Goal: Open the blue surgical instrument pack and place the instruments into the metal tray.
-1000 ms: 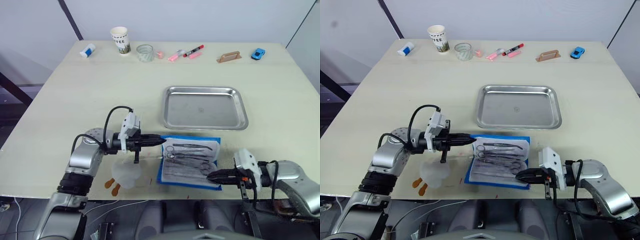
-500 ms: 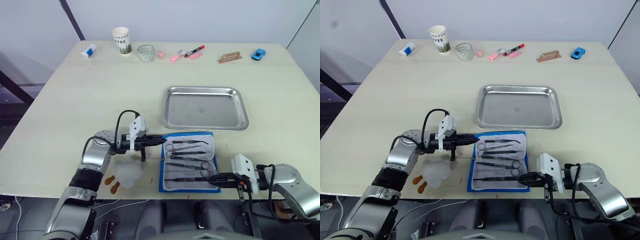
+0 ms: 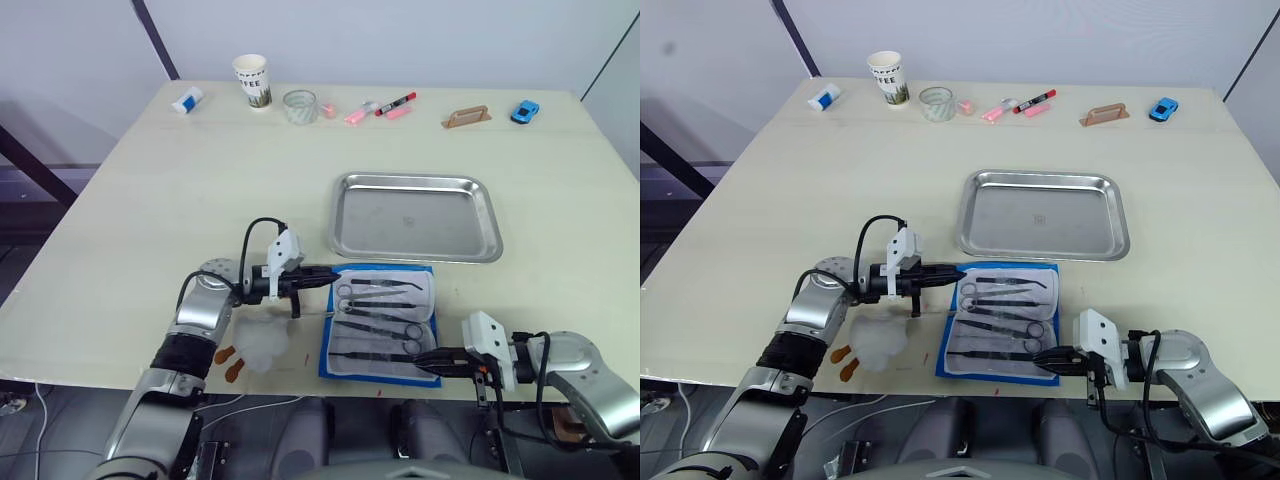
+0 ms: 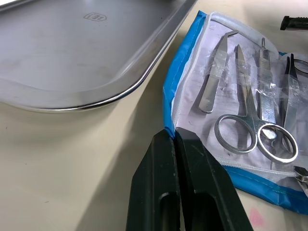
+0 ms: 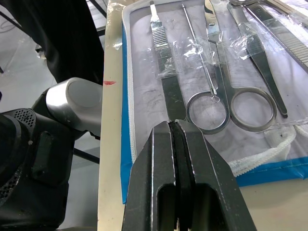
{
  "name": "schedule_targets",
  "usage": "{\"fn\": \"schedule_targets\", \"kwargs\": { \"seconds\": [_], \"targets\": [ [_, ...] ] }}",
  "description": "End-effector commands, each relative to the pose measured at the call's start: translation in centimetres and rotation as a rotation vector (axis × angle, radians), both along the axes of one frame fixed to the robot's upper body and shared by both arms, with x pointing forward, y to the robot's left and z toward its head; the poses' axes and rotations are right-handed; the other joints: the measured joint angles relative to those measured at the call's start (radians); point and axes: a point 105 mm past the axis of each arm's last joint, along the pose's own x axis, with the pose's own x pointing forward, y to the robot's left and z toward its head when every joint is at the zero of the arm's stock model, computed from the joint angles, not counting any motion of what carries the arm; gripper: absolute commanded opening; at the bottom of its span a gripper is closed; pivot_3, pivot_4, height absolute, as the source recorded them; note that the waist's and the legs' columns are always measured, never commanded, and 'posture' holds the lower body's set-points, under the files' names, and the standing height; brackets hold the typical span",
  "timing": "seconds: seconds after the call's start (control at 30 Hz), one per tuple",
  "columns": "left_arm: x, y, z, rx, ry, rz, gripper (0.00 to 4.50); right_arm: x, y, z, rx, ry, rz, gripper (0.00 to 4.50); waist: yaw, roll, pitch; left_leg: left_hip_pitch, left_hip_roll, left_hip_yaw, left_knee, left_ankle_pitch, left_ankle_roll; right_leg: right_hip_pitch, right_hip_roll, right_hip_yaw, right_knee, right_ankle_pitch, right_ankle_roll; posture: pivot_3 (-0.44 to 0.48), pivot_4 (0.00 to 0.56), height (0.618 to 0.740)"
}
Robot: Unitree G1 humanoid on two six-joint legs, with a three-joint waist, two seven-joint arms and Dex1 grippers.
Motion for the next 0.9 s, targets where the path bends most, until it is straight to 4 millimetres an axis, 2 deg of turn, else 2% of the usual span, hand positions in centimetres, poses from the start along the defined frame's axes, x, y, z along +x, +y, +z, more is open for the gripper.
{"fn": "schedule_targets", "kwargs": {
  "seconds": [0.03, 0.27, 0.4, 0.47, 0.57, 0.6, 0.63, 0.67, 0.9],
  "targets": [
    [0.0, 0.3, -0.4, 0.003, 0.016, 0.024, 0.0, -0.1, -0.1, -0.5, -0.013, -0.002, -0.006, 0.06, 0.0, 0.0, 0.0, 0.0, 0.0, 0.0, 0.0, 0.0, 0.0, 0.0, 0.0, 0.0, 0.0, 0.0, 0.0, 0.0, 0.15, 0.74],
    [-0.2, 0.6, -0.3, 0.002, -0.001, 0.027, 0.0, 0.0, -0.2, -0.4, -0.007, -0.017, -0.014, 0.06, -0.002, 0.0, 0.0, 0.0, 0.0, 0.0, 0.0, 0.0, 0.0, 0.0, 0.0, 0.0, 0.0, 0.0, 0.0, 0.0, 0.15, 0.74],
    [-0.1, 0.8, -0.3, 0.0, -0.005, 0.042, 1.33, 0.0, -0.4, -0.3, 0.007, -0.018, -0.027, 0.0, -0.002, 0.0, 0.0, 0.0, 0.0, 0.0, 0.0, 0.0, 0.0, 0.0, 0.0, 0.0, 0.0, 0.0, 0.0, 0.0, 0.15, 0.74],
    [-0.1, 0.9, -0.3, 0.0, -0.007, 0.045, 2.25, 0.1, -0.5, -0.1, 0.012, -0.021, -0.036, 0.0, -0.002, 0.0, 0.0, 0.0, 0.0, 0.0, 0.0, 0.0, 0.0, 0.0, 0.0, 0.0, 0.0, 0.0, 0.0, 0.0, 0.15, 0.74],
    [-0.2, 1.0, -0.4, 0.004, -0.009, 0.049, 3.73, 0.3, -0.6, -0.1, 0.002, -0.031, -0.039, 1.03, -0.001, 0.0, 0.0, 0.0, 0.0, 0.0, 0.0, 0.0, 0.0, 0.0, 0.0, 0.0, 0.0, 0.0, 0.0, 0.0, 0.15, 0.74],
    [-0.2, 1.1, -0.4, 0.005, -0.007, 0.047, 4.22, 0.3, -0.6, -0.1, -0.004, -0.042, -0.037, 1.51, -0.002, 0.0, 0.0, 0.0, 0.0, 0.0, 0.0, 0.0, 0.0, 0.0, 0.0, 0.0, 0.0, 0.0, 0.0, 0.0, 0.15, 0.74],
    [-0.3, 1.1, -0.4, 0.006, -0.008, 0.045, 4.5, 0.4, -0.6, -0.1, -0.007, -0.058, -0.038, 2.05, -0.002, 0.0, 0.0, 0.0, 0.0, 0.0, 0.0, 0.0, 0.0, 0.0, 0.0, 0.0, 0.0, 0.0, 0.0, 0.0, 0.15, 0.74],
    [-0.3, 1.1, -0.4, 0.007, -0.008, 0.045, 4.5, 0.4, -0.6, -0.1, -0.007, -0.062, -0.038, 2.57, -0.002, 0.0, 0.0, 0.0, 0.0, 0.0, 0.0, 0.0, 0.0, 0.0, 0.0, 0.0, 0.0, 0.0, 0.0, 0.0, 0.15, 0.74],
    [-0.6, 1.8, -0.4, 0.009, -0.014, 0.041, 4.5, 0.2, -0.6, 0.3, 0.008, -0.068, -0.027, 2.57, -0.004, 0.0, 0.0, 0.0, 0.0, 0.0, 0.0, 0.0, 0.0, 0.0, 0.0, 0.001, 0.0, 0.0, 0.0, 0.0, 0.15, 0.74]
  ]
}}
